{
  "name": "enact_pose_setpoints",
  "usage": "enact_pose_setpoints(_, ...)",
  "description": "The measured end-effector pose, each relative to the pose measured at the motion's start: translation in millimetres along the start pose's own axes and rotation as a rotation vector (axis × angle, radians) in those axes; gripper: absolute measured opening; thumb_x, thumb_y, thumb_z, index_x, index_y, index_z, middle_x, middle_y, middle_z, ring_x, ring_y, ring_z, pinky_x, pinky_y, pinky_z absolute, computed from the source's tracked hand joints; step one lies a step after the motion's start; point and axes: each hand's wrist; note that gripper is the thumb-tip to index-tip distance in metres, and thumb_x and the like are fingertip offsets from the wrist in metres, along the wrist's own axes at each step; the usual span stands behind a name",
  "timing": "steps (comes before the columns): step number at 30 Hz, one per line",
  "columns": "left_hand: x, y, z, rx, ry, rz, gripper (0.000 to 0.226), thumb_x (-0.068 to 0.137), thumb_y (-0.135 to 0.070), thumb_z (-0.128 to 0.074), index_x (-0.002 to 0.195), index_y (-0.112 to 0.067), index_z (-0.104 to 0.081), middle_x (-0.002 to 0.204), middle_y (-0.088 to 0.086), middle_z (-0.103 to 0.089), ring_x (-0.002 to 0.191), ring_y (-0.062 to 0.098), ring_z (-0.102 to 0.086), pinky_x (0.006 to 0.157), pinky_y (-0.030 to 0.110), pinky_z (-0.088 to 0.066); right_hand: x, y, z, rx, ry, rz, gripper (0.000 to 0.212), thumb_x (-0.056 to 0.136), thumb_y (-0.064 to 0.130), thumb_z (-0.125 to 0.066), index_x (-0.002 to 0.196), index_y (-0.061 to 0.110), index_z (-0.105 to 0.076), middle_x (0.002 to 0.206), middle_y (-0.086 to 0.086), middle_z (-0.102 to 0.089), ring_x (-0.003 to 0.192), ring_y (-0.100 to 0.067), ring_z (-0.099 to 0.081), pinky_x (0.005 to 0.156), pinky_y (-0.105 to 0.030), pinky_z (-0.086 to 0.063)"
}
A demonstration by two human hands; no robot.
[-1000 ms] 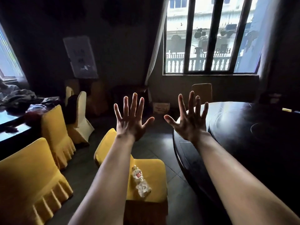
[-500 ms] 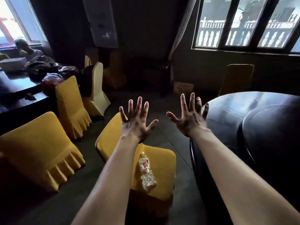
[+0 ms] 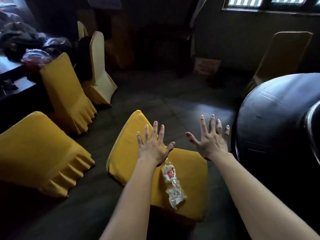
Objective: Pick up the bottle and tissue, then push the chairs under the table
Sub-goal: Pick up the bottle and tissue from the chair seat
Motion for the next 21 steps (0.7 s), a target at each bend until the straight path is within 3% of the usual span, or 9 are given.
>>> enact_pose_setpoints(12, 90.9, 40.3, -152.6, -0.016, 0.319, -0.076, 0.082, 0.096, -0.072, -0.02, 0.158, -0.03, 0.013, 0.165, -0.003, 0.026, 0.152, 0.029, 0.02, 0.121, 0.058, 0.007, 42.9, 2.5, -162.9, -0.062, 0.253, -0.182, 0.094, 0.084, 0.085, -0.003, 0.158, 0.028, 0.008, 0.167, -0.01, 0.006, 0.153, -0.033, 0.001, 0.119, -0.059, 0.004)
enact_pose_setpoints(17, 103.7, 43.1, -224.0, -0.066, 0.401, -0.044, 0.084, 0.095, -0.071, -0.026, 0.159, -0.03, 0.01, 0.167, -0.004, 0.021, 0.154, 0.031, -0.003, 0.122, 0.05, -0.016, 48.2, -10.3, -240.3, -0.016, 0.356, -0.194, 0.09, 0.087, 0.08, -0.008, 0.158, 0.026, 0.005, 0.167, -0.011, 0.0, 0.152, -0.034, -0.007, 0.119, -0.06, -0.007)
enact_pose_setpoints(21, 107.3, 41.9, -274.8, -0.114, 0.48, -0.004, 0.085, 0.097, -0.065, -0.036, 0.159, -0.027, 0.008, 0.168, -0.001, 0.014, 0.145, 0.033, -0.029, 0.111, 0.047, -0.035, 50.8, -17.7, -301.7, 0.041, 0.472, -0.188, 0.092, 0.089, 0.079, -0.02, 0.158, 0.024, 0.005, 0.167, -0.01, 0.003, 0.151, -0.034, -0.009, 0.12, -0.055, -0.013)
Point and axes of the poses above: each hand's wrist, its own x-axis towards the middle knuckle, its own z-axis out of the back of the hand, y = z × x
